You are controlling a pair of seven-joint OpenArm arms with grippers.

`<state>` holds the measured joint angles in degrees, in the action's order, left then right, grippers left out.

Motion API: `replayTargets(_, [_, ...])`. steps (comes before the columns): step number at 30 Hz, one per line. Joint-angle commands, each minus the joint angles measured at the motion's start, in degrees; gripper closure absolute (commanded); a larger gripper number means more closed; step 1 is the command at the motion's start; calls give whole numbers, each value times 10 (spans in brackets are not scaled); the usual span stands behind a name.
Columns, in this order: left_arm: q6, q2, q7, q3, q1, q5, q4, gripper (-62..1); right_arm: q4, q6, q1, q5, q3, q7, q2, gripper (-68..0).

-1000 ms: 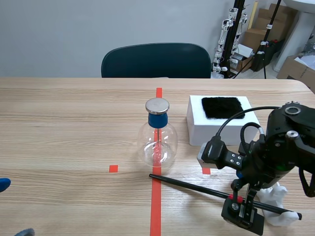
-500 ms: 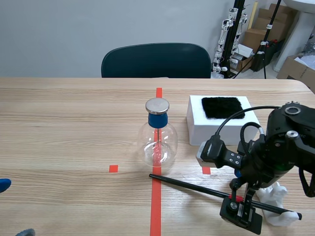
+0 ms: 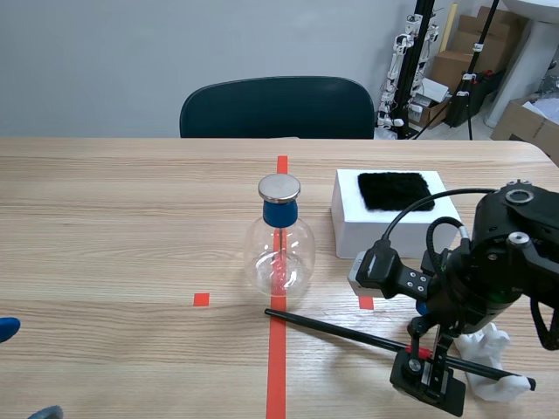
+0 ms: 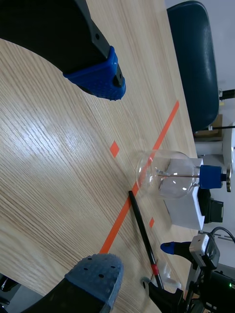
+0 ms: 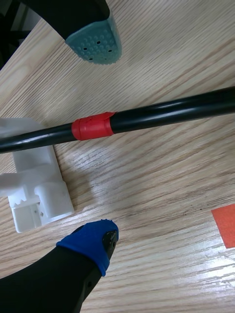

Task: Do the electroscope experiment. pick up the black charging rod

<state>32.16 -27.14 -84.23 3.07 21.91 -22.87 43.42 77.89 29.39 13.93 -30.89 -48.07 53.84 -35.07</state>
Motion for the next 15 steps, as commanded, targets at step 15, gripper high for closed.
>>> replayTargets(15, [1, -4, -9, 0, 0, 8, 5, -623, 9, 2, 10, 0, 5, 2, -10, -599])
